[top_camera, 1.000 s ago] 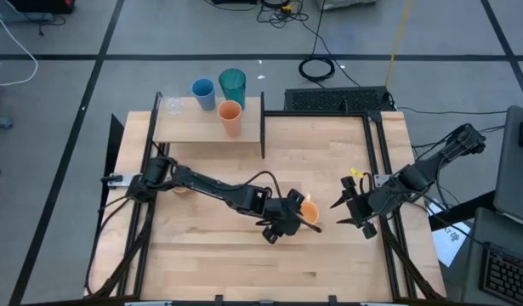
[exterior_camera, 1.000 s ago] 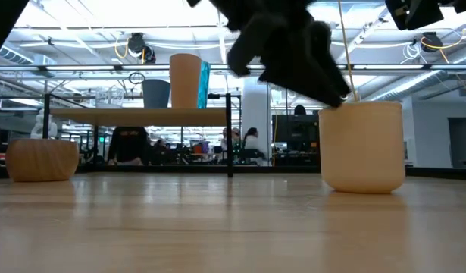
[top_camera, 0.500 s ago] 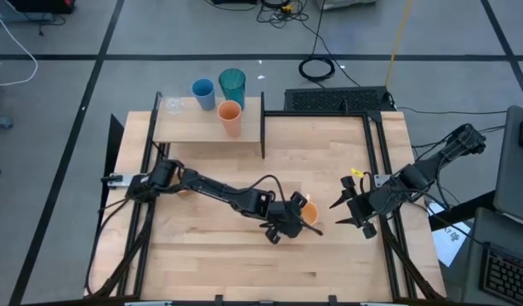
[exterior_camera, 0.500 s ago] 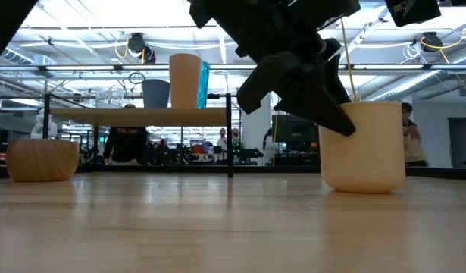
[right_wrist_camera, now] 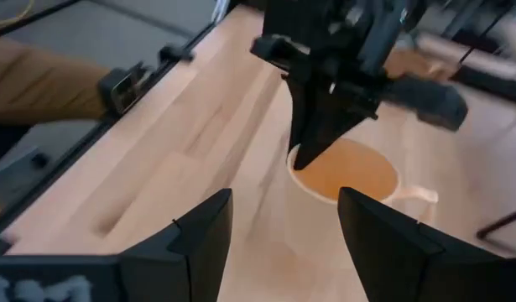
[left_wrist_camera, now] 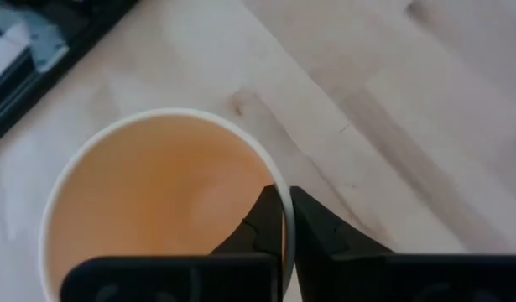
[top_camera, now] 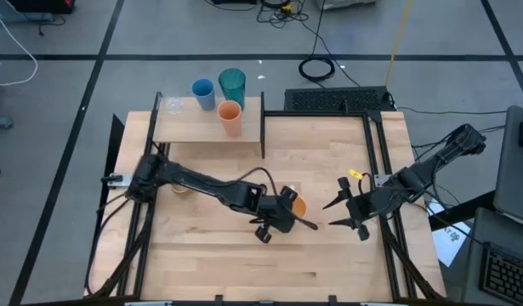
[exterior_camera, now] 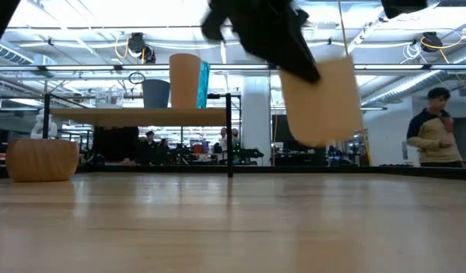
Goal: Stack small to large cups/mugs on shelf
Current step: Put the orange mug on the shelf
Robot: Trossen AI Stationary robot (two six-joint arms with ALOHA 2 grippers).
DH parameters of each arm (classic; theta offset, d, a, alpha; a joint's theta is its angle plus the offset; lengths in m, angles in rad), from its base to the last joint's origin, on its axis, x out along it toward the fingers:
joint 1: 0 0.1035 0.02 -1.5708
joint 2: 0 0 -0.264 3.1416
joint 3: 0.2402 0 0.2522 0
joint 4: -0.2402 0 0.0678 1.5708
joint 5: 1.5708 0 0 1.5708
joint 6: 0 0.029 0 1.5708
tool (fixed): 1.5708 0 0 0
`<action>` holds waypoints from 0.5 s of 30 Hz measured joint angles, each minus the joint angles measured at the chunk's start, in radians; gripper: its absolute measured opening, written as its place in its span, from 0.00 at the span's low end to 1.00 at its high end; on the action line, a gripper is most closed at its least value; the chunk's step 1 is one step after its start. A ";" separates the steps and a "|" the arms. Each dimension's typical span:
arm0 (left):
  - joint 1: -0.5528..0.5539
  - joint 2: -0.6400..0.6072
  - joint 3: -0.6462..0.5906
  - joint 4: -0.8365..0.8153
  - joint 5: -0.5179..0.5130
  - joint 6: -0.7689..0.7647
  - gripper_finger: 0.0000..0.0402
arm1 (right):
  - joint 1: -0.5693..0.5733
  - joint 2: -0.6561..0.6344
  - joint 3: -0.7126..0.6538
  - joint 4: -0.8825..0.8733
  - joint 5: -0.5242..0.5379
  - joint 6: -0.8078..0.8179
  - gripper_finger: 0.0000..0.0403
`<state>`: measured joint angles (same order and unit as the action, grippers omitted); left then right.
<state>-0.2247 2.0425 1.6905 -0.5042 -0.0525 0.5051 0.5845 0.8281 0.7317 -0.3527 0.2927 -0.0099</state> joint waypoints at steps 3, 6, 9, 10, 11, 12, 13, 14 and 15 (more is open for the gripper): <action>-0.009 -0.090 0.000 -0.074 0.000 -0.069 0.02 | -0.001 0.001 -0.072 0.148 0.027 -0.053 0.52; -0.016 -0.185 0.000 -0.163 -0.011 -0.140 0.02 | -0.002 0.000 -0.147 0.300 0.056 -0.086 0.52; -0.022 -0.282 0.000 -0.242 -0.058 -0.222 0.02 | -0.004 -0.001 -0.221 0.443 0.080 -0.104 0.52; -0.021 -0.316 0.000 -0.266 -0.078 -0.251 0.02 | -0.004 -0.001 -0.244 0.490 0.080 -0.111 0.52; -0.021 -0.349 0.000 -0.288 -0.098 -0.278 0.02 | -0.007 -0.001 -0.267 0.530 0.079 -0.116 0.52; -0.019 -0.379 0.000 -0.313 -0.119 -0.302 0.02 | -0.010 -0.001 -0.290 0.572 0.079 -0.119 0.52; -0.017 -0.408 0.000 -0.339 -0.137 -0.325 0.02 | -0.015 -0.001 -0.310 0.607 0.078 -0.119 0.52; -0.013 -0.435 0.000 -0.362 -0.156 -0.351 0.02 | -0.018 -0.001 -0.327 0.638 0.079 -0.119 0.52; -0.008 -0.461 0.000 -0.383 -0.172 -0.380 0.02 | -0.023 -0.001 -0.345 0.672 0.079 -0.119 0.52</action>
<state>-0.2329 1.5813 1.6905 -0.8876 -0.2246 0.1248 0.5617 0.8276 0.3868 0.3191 0.3717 -0.1287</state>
